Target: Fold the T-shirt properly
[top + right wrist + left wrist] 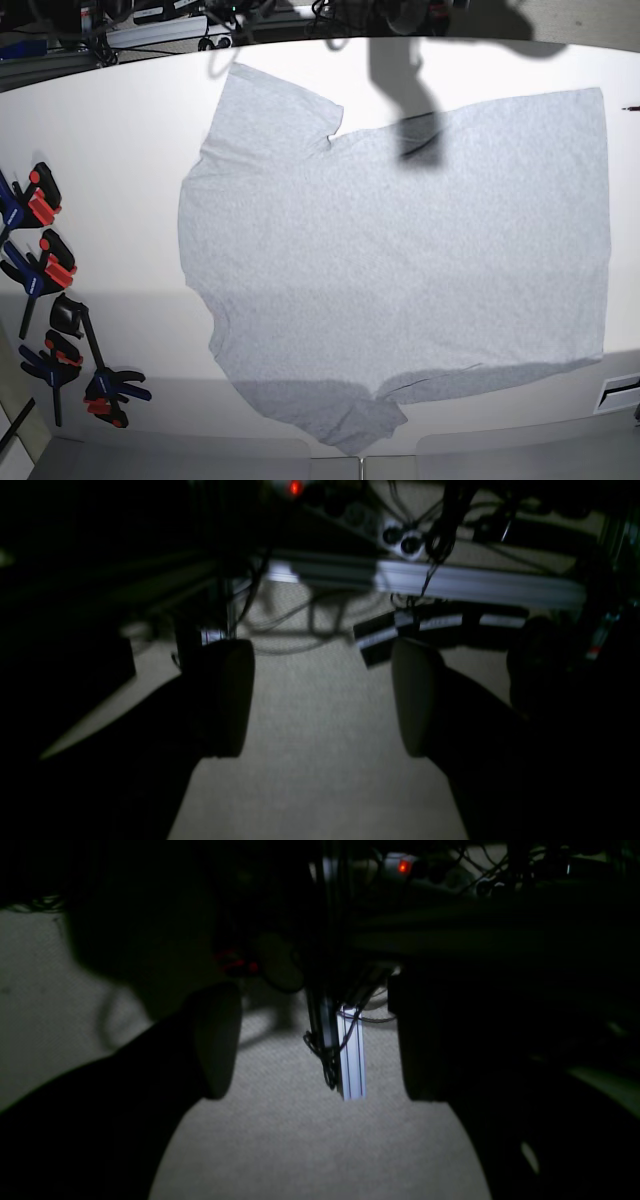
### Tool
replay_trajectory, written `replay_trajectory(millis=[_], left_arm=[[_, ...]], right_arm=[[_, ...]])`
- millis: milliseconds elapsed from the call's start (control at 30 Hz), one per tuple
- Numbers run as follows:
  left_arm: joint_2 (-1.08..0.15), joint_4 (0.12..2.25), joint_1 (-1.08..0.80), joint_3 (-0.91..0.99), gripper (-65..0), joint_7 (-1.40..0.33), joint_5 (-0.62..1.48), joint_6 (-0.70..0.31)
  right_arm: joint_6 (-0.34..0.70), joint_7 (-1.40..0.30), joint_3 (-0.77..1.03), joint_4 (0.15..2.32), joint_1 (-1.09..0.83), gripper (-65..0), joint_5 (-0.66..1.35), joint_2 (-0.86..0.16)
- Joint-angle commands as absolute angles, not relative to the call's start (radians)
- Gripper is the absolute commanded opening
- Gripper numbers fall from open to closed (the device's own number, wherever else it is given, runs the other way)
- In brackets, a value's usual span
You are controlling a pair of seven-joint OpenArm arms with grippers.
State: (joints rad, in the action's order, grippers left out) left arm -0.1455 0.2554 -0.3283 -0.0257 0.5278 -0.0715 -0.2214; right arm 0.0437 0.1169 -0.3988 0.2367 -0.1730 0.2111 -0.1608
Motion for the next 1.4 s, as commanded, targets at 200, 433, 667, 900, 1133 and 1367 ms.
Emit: replay_trajectory(millis=[200, 433, 667, 900, 1133, 1367], left_arm=[[-0.204, 0.346, -0.471, -0.027, -20.9, 0.666, 0.035, -0.231], [-0.242, 0.512, -0.638, -0.027, -20.9, 0.699, 0.035, -0.231], [-0.242, 0.672, -0.764, 0.004, -20.9, 0.768, 0.035, -0.19], [-0.241, 0.841, -0.878, 0.068, -20.9, 0.756, 0.035, -0.19], [-0.242, 1.05, -0.991, 0.099, -20.9, 0.758, 0.035, -0.19], [-0.242, 1.223, -1.127, 0.152, -20.9, 0.748, 0.035, -0.19]], right_arm=[[0.034, 0.171, -0.399, 0.248, -0.306, -24.9, 0.213, -0.199], [0.035, 0.173, -0.399, 0.368, -0.468, -24.9, 0.213, -0.29], [0.036, 0.173, -0.399, 0.544, -0.673, -24.9, 0.213, -0.395], [0.036, 0.168, -0.399, 0.749, -0.841, -24.9, 0.213, -0.488], [0.035, 0.147, -0.399, 0.939, -0.951, -24.9, 0.212, -0.556], [-0.011, 0.052, -0.398, 1.137, -1.061, -24.9, 0.212, -0.576]])
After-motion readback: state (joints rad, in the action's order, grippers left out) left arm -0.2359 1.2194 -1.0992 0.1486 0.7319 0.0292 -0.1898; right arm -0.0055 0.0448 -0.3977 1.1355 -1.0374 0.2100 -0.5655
